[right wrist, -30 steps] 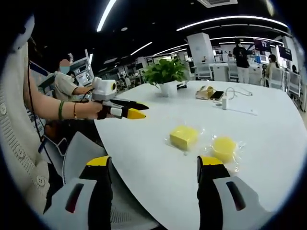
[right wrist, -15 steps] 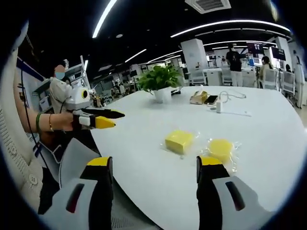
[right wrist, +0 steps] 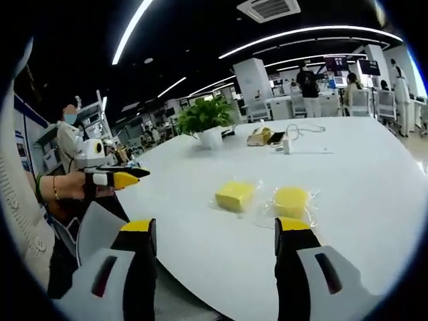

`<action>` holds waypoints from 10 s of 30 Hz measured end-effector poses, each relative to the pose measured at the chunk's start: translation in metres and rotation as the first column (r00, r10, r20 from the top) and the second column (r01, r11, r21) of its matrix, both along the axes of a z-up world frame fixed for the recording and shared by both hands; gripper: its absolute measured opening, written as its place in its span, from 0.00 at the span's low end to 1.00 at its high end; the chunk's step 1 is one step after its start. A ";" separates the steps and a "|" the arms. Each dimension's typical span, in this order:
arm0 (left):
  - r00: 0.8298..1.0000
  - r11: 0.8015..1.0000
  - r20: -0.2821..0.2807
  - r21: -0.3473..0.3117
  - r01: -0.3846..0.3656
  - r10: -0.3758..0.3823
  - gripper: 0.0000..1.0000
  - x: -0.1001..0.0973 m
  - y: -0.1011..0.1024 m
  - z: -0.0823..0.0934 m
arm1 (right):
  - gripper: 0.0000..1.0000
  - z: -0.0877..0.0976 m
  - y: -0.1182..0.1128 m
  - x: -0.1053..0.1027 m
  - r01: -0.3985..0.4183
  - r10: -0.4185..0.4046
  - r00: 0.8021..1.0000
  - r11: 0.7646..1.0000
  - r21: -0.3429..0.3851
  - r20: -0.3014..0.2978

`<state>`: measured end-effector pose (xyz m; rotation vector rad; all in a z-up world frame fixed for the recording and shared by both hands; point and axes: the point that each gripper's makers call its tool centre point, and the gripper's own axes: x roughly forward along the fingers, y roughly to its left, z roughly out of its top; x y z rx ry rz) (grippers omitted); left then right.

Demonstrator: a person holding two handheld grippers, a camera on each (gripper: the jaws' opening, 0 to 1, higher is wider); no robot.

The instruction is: Compare the silicone blocks by pressing each to a similar depth, holding the contact briefly, and releasing to observe deformation and rebound differences across the visible hardness samples.

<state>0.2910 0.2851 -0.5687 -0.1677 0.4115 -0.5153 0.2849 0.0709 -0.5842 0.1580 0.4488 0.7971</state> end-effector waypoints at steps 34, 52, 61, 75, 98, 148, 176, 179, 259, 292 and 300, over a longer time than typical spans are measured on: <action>0.985 0.982 -0.157 -0.187 0.036 -0.066 0.55 0.095 -0.087 -0.013 | 0.67 -0.027 -0.036 0.017 -0.001 0.001 0.999 1.000 0.014 -0.054; 0.944 0.962 -0.324 -0.270 -0.037 -0.055 0.51 0.169 -0.138 -0.067 | 0.64 -0.043 -0.054 0.041 0.001 0.004 0.996 0.998 0.057 -0.090; 0.928 0.953 -0.371 -0.293 -0.077 -0.039 0.51 0.197 -0.155 -0.089 | 0.63 -0.055 -0.065 0.046 0.015 -0.007 0.994 0.997 0.072 -0.112; 0.865 0.973 -0.501 -0.192 -0.126 0.013 0.53 0.231 -0.175 -0.131 | 0.62 -0.078 -0.081 0.049 0.056 -0.040 0.985 0.995 0.087 -0.170; 0.762 0.937 -0.648 -0.265 -0.227 0.002 0.14 0.244 -0.184 -0.162 | 0.60 -0.085 -0.101 0.052 0.113 -0.093 0.977 0.989 0.095 -0.191; 0.921 0.942 -0.207 -0.127 0.310 -0.331 0.00 0.203 -0.246 -0.056 | 0.43 -0.028 -0.088 0.051 -0.054 0.054 0.996 0.999 0.000 0.071; 0.872 0.874 -0.085 0.005 0.485 -0.483 0.00 0.146 -0.229 0.002 | 0.46 0.016 -0.063 0.046 -0.051 0.062 0.988 0.996 -0.079 0.138; 0.876 0.877 -0.064 0.022 0.480 -0.477 0.00 0.140 -0.210 0.013 | 0.46 0.023 -0.052 0.046 -0.071 0.085 0.985 0.993 -0.097 0.148; 0.758 0.752 0.037 0.168 0.638 -0.651 0.00 0.093 -0.150 0.105 | 0.27 0.026 0.107 0.083 -0.720 0.745 0.650 0.540 -0.436 -0.151; 0.736 0.726 0.029 0.198 0.659 -0.676 0.00 0.076 -0.146 0.100 | 0.09 0.019 0.108 0.072 -0.719 0.771 0.619 0.478 -0.504 -0.152; 0.734 0.725 0.041 0.201 0.659 -0.678 0.00 0.073 -0.147 0.103 | 0.09 0.022 0.108 0.069 -0.724 0.773 0.617 0.484 -0.491 -0.147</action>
